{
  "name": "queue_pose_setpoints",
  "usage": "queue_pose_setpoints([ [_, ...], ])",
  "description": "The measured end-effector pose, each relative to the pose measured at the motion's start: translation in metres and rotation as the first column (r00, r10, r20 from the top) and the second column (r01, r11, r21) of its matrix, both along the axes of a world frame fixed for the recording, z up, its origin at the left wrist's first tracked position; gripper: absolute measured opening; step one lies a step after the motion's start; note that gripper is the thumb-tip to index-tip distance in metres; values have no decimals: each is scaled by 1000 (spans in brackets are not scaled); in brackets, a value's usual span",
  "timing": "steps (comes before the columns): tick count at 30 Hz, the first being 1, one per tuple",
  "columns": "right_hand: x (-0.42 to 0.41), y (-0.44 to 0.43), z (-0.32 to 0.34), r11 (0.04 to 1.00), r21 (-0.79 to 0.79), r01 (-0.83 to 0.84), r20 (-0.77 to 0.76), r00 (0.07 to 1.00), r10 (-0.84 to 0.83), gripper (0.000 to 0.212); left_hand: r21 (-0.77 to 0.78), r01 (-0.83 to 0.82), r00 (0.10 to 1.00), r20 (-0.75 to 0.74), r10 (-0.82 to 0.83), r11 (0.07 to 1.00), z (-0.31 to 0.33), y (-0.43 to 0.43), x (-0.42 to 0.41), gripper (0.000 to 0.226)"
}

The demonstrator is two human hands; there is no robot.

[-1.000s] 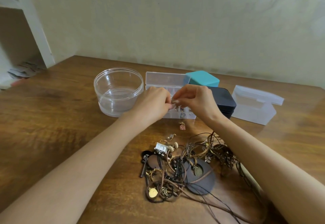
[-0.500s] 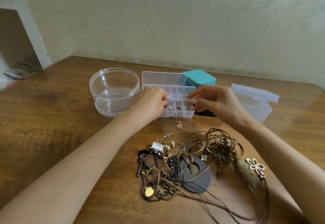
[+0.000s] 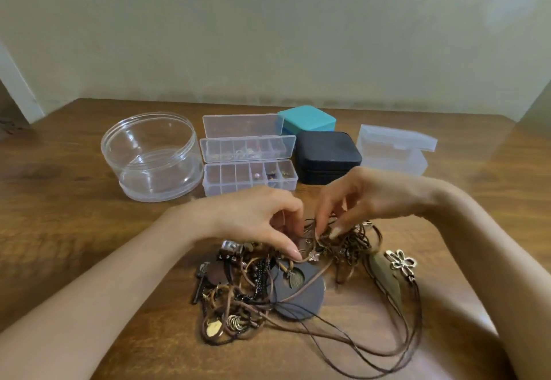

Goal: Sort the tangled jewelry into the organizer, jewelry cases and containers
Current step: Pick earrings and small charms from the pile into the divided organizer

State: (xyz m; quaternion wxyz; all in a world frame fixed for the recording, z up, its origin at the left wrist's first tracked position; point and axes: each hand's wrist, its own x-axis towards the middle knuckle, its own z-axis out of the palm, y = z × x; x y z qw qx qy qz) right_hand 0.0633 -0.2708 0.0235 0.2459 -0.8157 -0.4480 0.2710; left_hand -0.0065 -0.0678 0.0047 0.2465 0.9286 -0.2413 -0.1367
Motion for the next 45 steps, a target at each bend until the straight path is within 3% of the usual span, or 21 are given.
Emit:
queue_pose_setpoints([
  [3, -3, 6, -5, 999, -53, -12, 69, 997, 15, 14, 24, 16, 1000, -11, -16, 1000, -1, 2, 1, 23],
  [7, -12, 11, -3, 1000, -5, -17, 45, 999, 17, 15, 66, 56, 998, -26, -54, 996, 0, 1, 2, 18],
  [13, -18, 15, -3, 976, -207, -67, 80, 993, 85, 23, 31, 52, 996, -76, -50, 998, 3, 4, 2, 15],
  [17, -17, 14, -2, 965, -257, -58, 74, 994, 79, 24, 27, 61, 991, -124, -57, 998, 5, 5, 0, 18],
  [27, 1, -8, 4, 992, 103, 76, -92, 994, -67, 18, 64, 33, 985, -171, -22, 997, 4, 4, 0, 35],
  [33, 1, -10, 8, 997, 50, 66, -192, 980, -55, 13, 83, 3, 989, -149, 10, 997, 5, 2, -2, 47],
  [35, 1, -7, 5, 996, 17, 89, -145, 986, -86, 11, 88, -2, 990, -142, 14, 996, 5, 1, -3, 51],
  [40, -5, 7, -4, 995, -63, 72, 230, 972, -56, 10, 97, -1, 992, -128, 14, 995, 7, 0, -4, 51],
  [45, -5, 10, -6, 995, -76, 62, 272, 961, -39, 17, 132, 19, 994, -110, -5, 991, 8, -1, -4, 49],
])
